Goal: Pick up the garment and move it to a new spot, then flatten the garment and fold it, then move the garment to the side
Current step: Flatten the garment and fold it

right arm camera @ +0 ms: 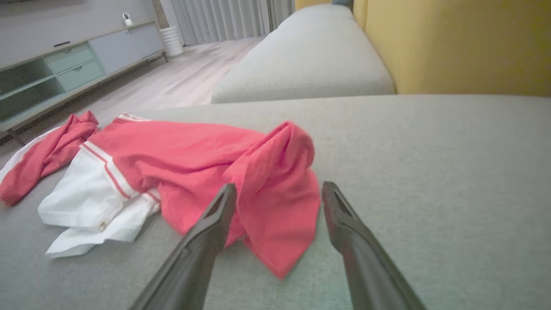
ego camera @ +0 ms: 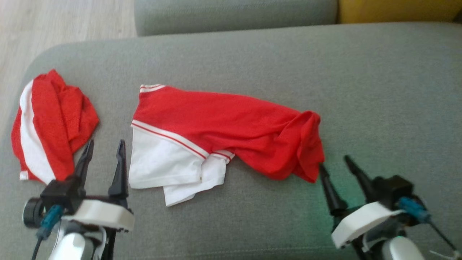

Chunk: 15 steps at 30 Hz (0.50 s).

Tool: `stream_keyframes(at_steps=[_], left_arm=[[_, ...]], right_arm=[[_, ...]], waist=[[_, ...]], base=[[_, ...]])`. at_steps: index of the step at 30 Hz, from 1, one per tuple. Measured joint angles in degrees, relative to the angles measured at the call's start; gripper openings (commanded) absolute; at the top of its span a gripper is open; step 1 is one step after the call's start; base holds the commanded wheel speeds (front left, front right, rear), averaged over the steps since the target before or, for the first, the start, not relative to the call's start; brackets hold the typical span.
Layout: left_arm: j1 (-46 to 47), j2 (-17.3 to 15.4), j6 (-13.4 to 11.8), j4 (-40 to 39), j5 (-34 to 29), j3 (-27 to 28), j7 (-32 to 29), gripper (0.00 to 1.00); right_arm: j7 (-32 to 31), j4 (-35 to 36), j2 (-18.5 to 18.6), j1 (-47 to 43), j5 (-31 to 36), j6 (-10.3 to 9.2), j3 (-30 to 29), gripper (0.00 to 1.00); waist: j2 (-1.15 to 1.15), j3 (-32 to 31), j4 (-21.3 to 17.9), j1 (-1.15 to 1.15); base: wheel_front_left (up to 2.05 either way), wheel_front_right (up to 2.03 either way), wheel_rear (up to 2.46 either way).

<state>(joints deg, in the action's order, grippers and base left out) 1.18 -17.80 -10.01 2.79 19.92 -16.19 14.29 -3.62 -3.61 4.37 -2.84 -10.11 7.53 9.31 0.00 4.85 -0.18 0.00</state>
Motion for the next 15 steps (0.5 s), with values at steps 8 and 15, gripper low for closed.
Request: stream_keyframes(at_steps=[8,15], left_arm=[[4.0,0.4,0.5,-0.7,-1.2,-1.4,0.0,1.0],[5.3,1.6,1.0,-0.8,-2.1,-1.5,0.0,1.0]], right_arm=[[0.1,-6.4,0.0,4.1,-0.5,0.0,2.7,1.0],[0.2,-9.3,0.0,7.1,-0.5,0.0,0.4,0.0]], waist=[[0.0,3.8,2.4,0.0],[0.0,6.3,4.3,0.0]], base=[[0.0,0.0,0.0],[0.0,0.0,0.0]])
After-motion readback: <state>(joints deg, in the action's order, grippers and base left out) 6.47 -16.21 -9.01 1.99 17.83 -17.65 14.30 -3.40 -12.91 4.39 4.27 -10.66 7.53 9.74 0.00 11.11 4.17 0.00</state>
